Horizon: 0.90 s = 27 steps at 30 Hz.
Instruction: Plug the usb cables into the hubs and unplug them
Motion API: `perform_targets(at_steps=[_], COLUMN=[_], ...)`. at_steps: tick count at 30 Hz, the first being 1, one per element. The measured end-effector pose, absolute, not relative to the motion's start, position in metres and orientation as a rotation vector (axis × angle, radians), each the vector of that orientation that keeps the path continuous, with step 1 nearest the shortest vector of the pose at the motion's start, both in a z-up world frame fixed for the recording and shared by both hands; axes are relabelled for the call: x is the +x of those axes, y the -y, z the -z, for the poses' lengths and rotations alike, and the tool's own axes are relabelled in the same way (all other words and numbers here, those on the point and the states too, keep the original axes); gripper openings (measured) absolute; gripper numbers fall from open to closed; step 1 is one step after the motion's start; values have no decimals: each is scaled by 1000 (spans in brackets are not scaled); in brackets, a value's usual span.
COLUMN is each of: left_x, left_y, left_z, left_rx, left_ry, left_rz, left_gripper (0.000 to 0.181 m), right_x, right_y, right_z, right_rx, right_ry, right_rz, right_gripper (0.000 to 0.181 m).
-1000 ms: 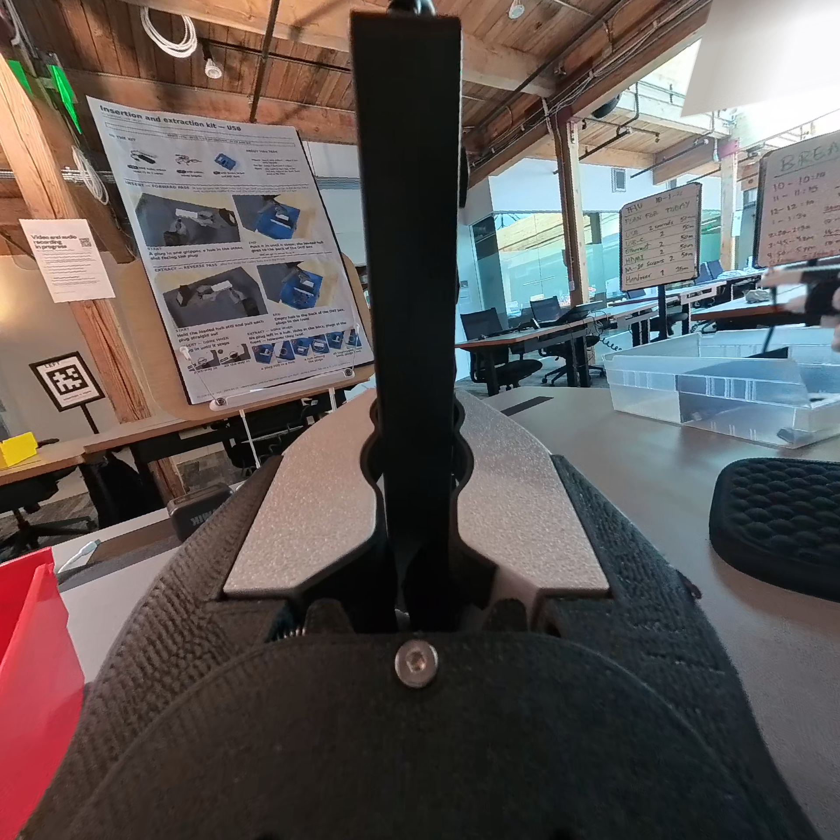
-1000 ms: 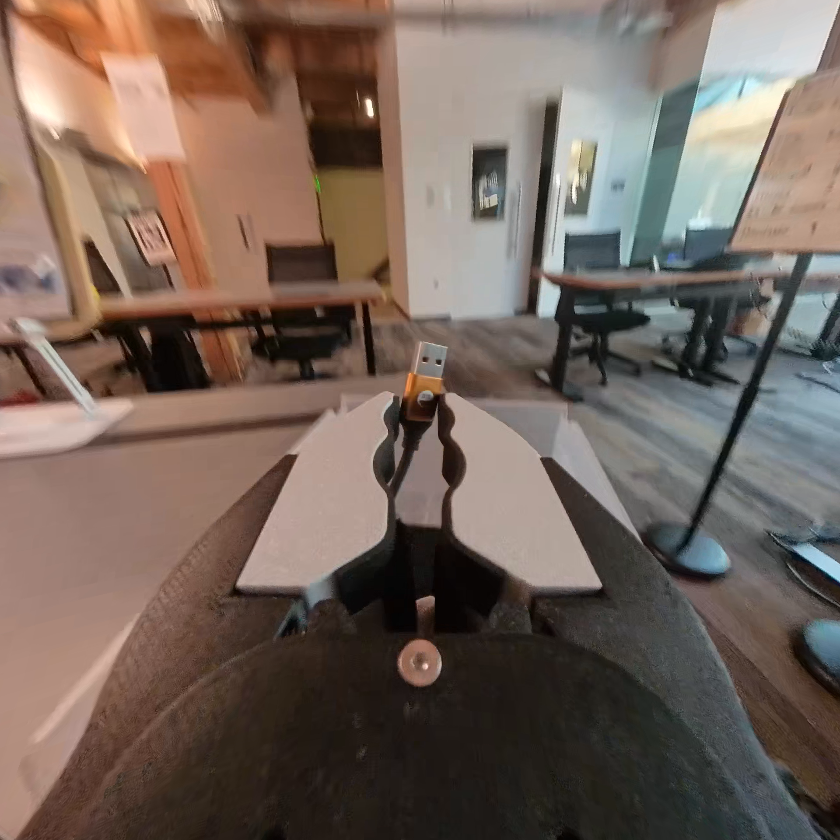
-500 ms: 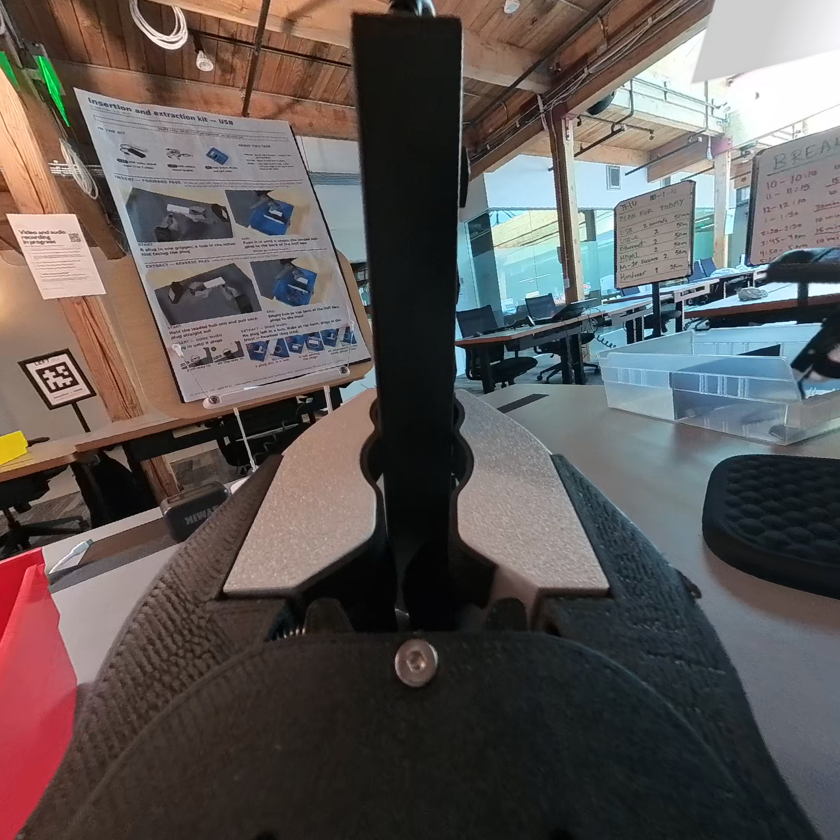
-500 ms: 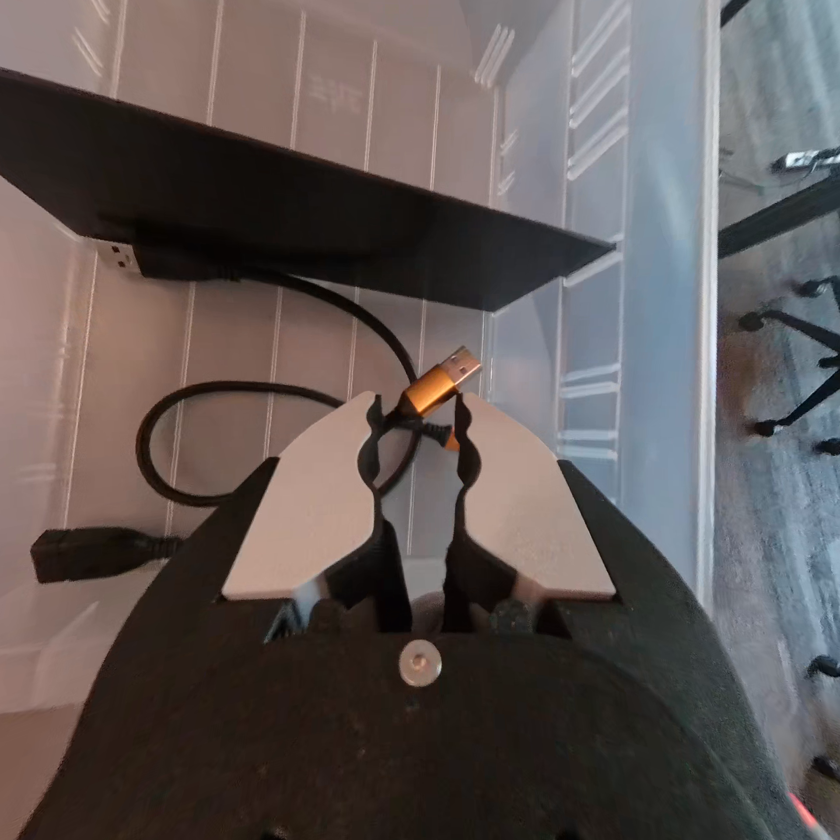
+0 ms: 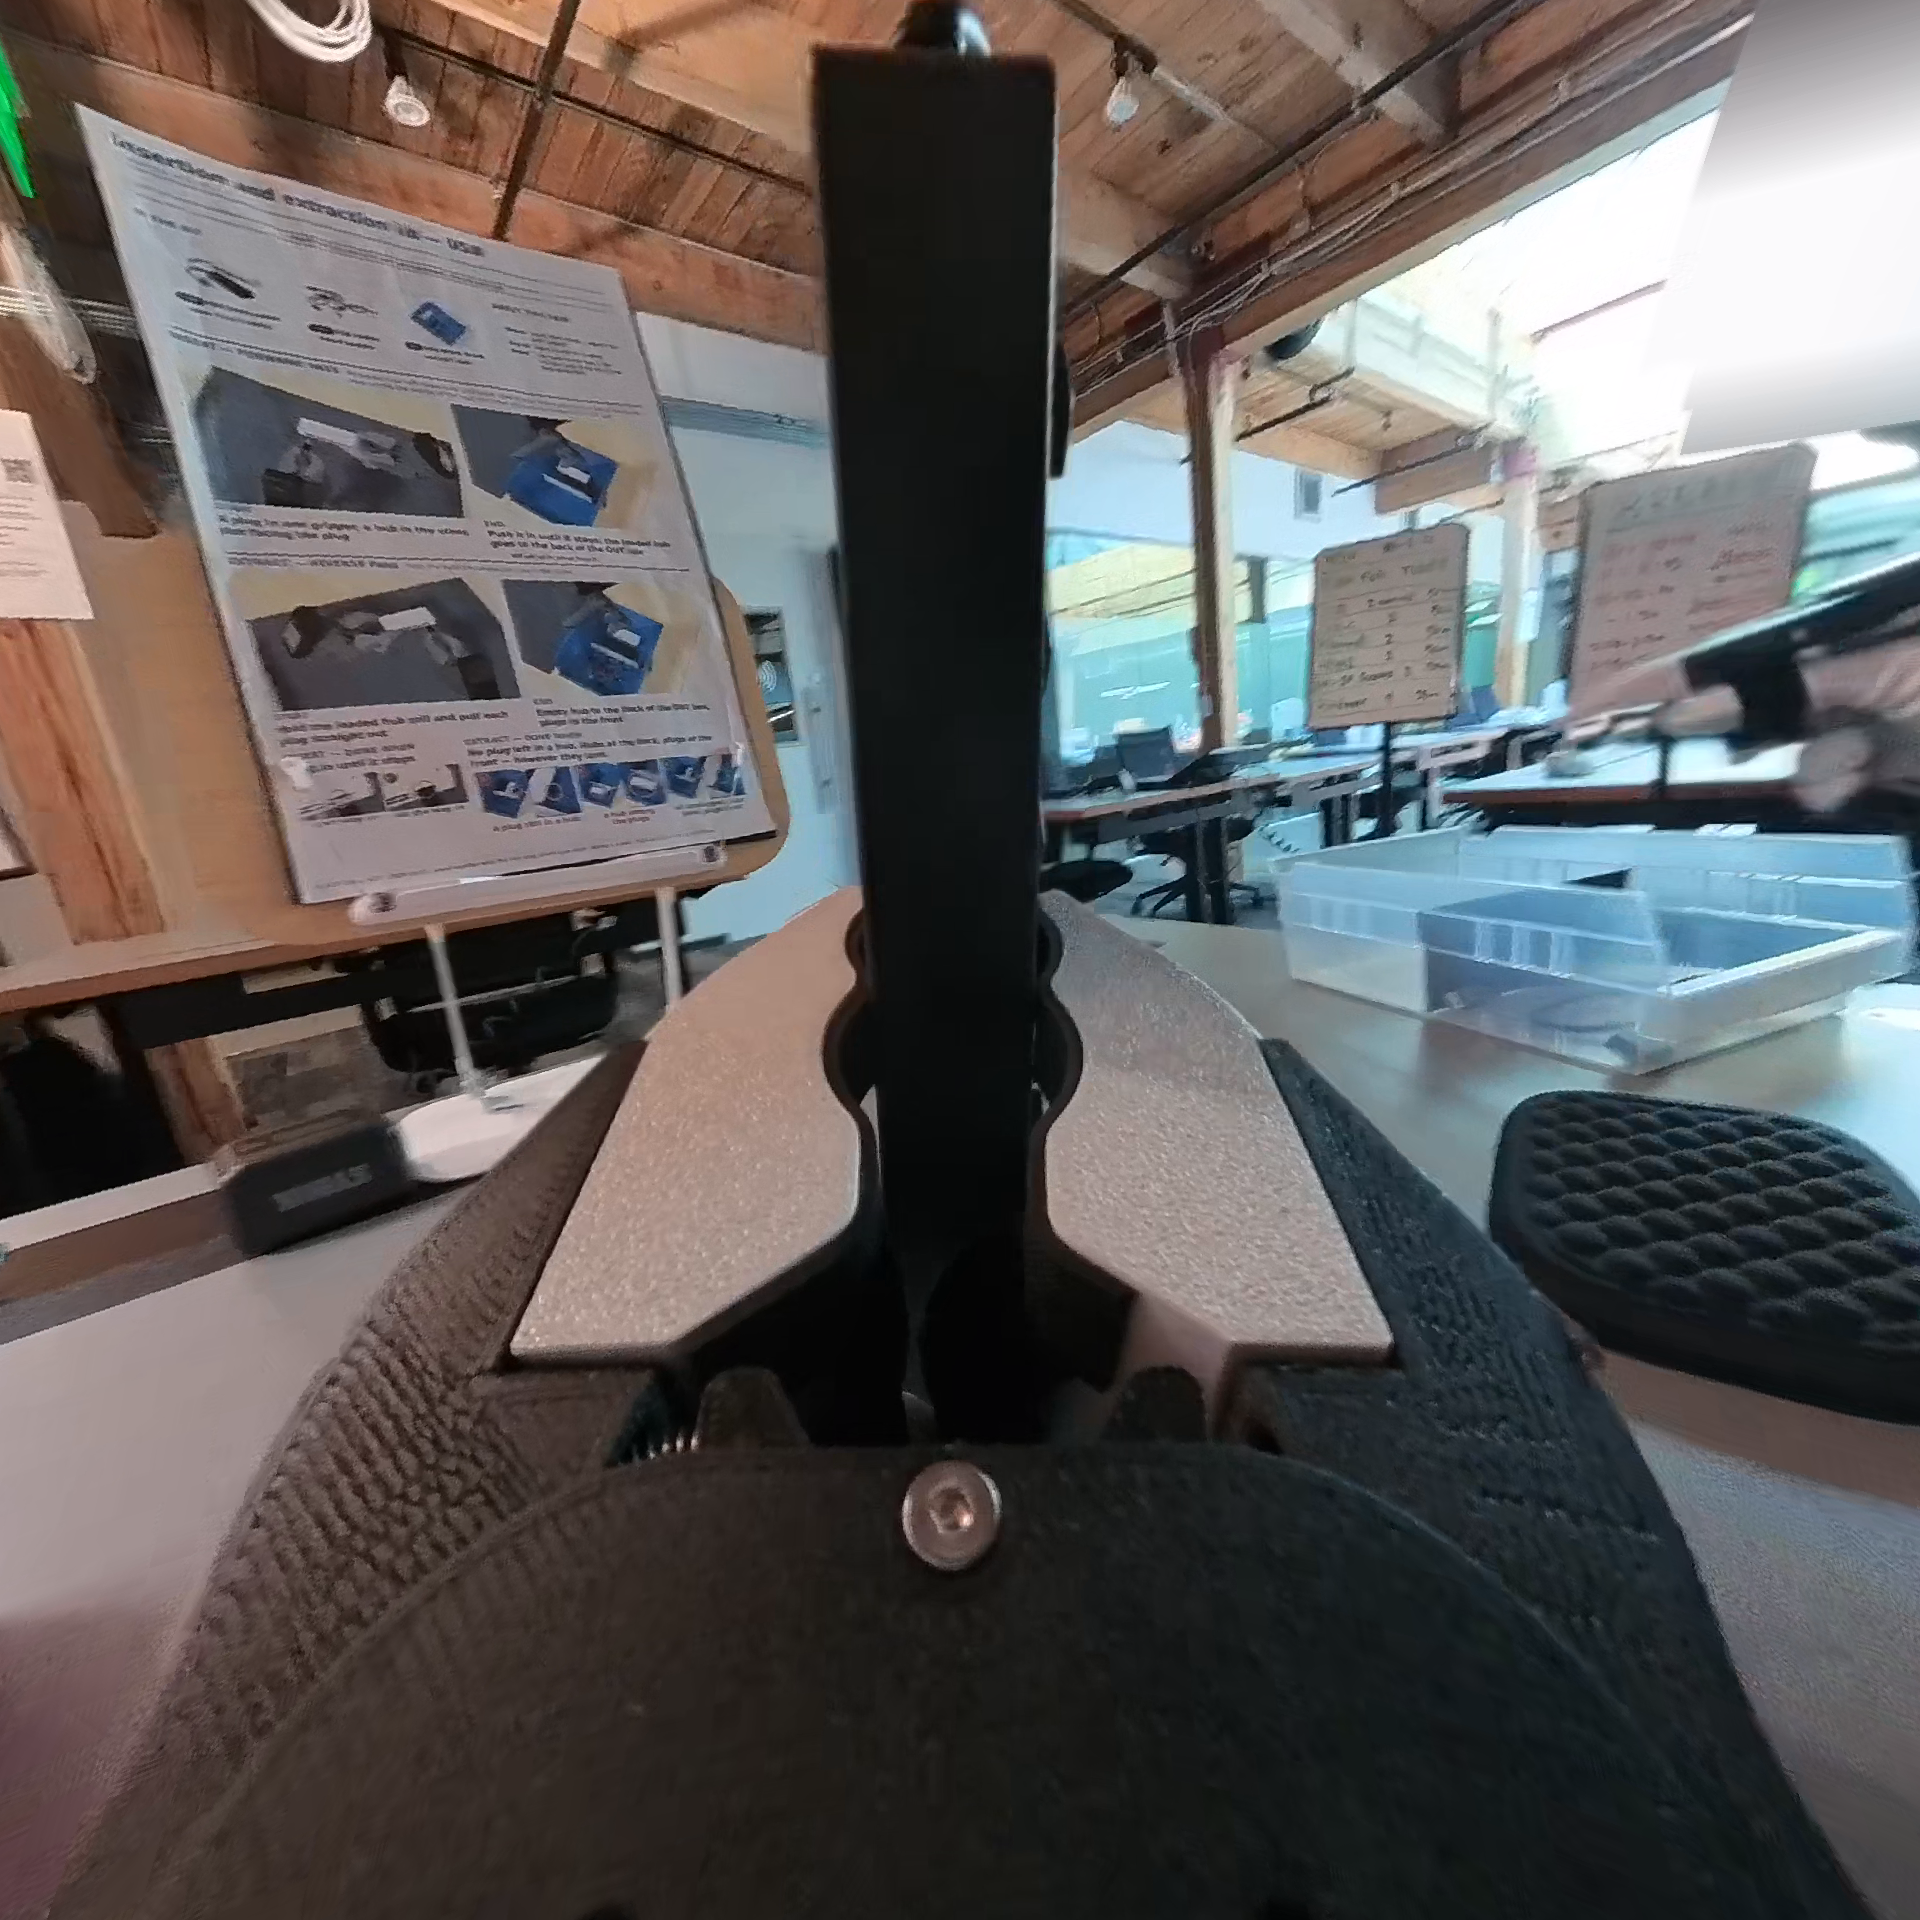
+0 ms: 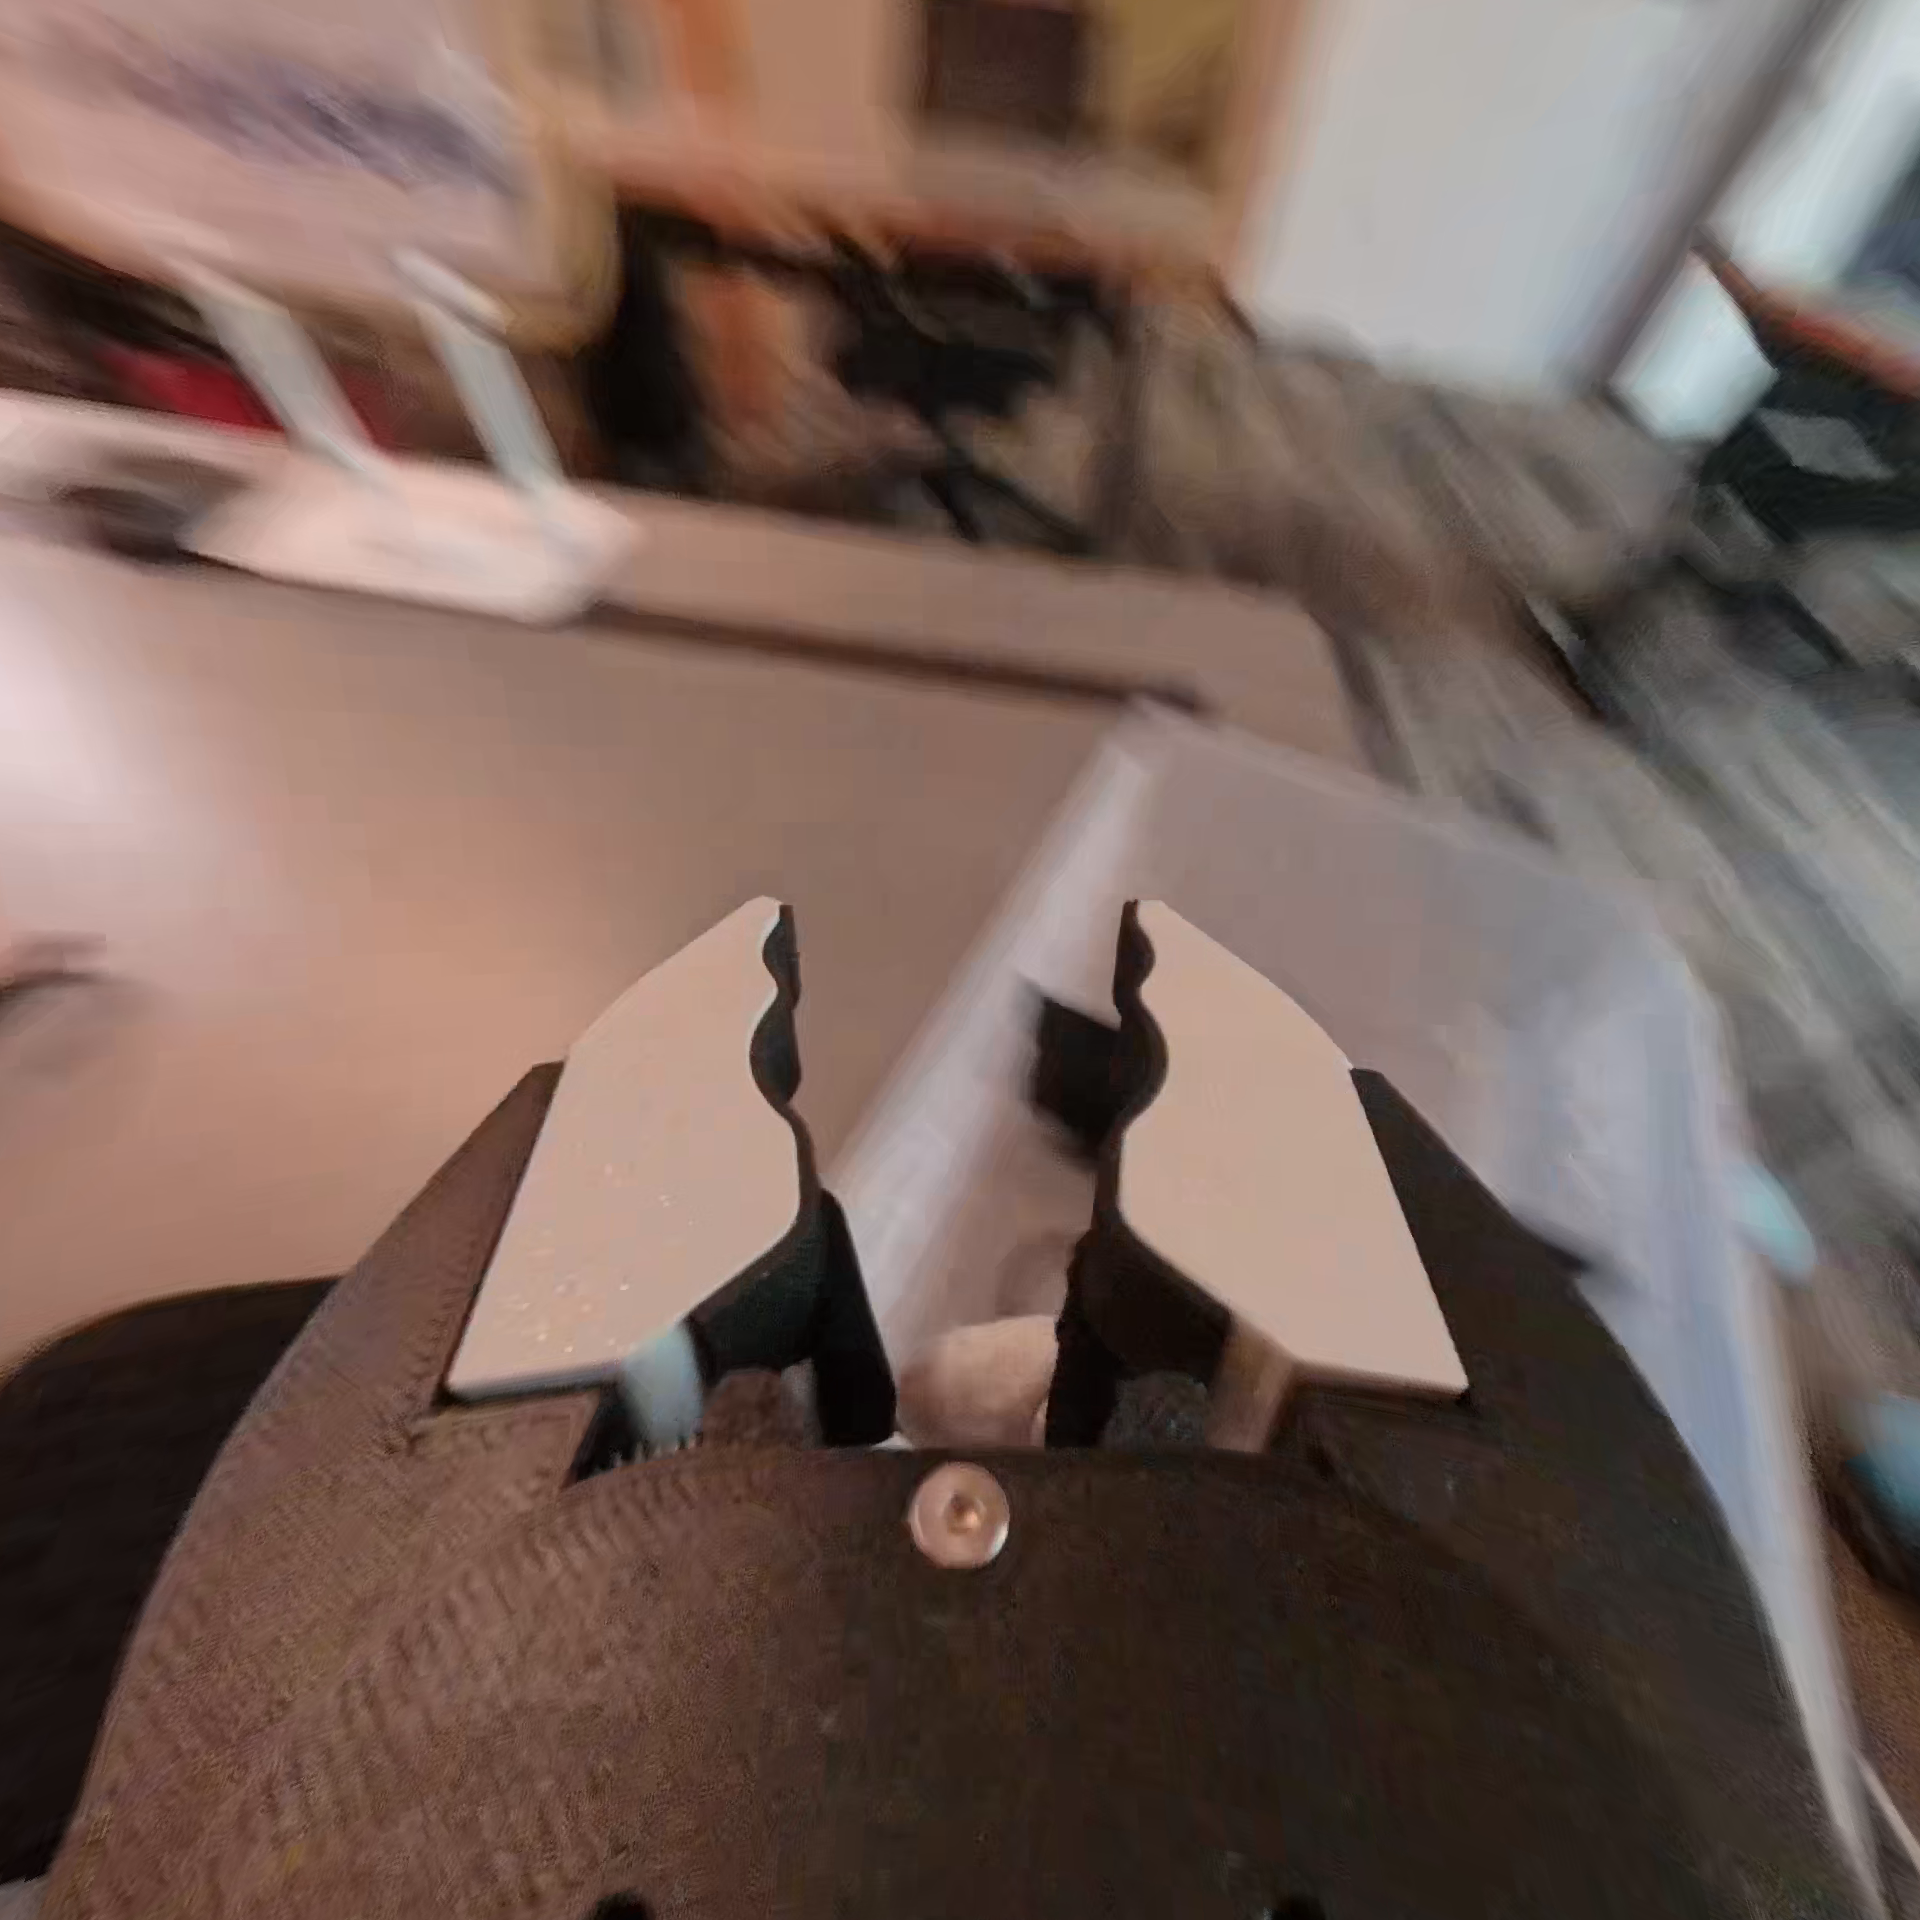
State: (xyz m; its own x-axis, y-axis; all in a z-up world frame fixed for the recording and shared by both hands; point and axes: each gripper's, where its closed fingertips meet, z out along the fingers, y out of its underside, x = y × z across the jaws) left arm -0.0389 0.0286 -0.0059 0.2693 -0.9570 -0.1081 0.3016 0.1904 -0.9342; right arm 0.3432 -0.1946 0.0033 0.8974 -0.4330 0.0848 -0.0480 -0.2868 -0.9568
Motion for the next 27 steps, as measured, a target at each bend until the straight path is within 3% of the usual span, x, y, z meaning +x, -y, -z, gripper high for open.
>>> perform_targets(at_steps=[3, 5, 8, 13, 19, 23, 27], left_x=[-41, -43, -42, -41, -38, -37, -36], left_y=[-15, -7, -7, -7, -8, -6, -3], left_z=[-2, -7, -7, -5, -3, -3, -3], left_rx=[-886, -835, -837, -843, -862, -859, -854], left_ry=[-869, -875, -877, -887, -896, -906, -921], left_rz=[1226, 1304, 1282, 1271, 1263, 1261, 1260], left_gripper=[25, 25, 25, 26, 26, 26, 26], right_x=[234, 163, 86, 64, 72, 67, 62], right_y=[147, 129, 100, 37, -7, -11, -18], right_z=[-53, -54, -3, 114, 130, 152, 165], right_rx=[-1594, -1539, -1683, -2027, -2174, -2352, -2388], right_ry=[126, 396, 711, 1052, 732, 282, 110], right_rz=[44, -209, -463, -53, -128, -681, -831], right_gripper=[56, 56, 56, 51, 40, 55, 65])
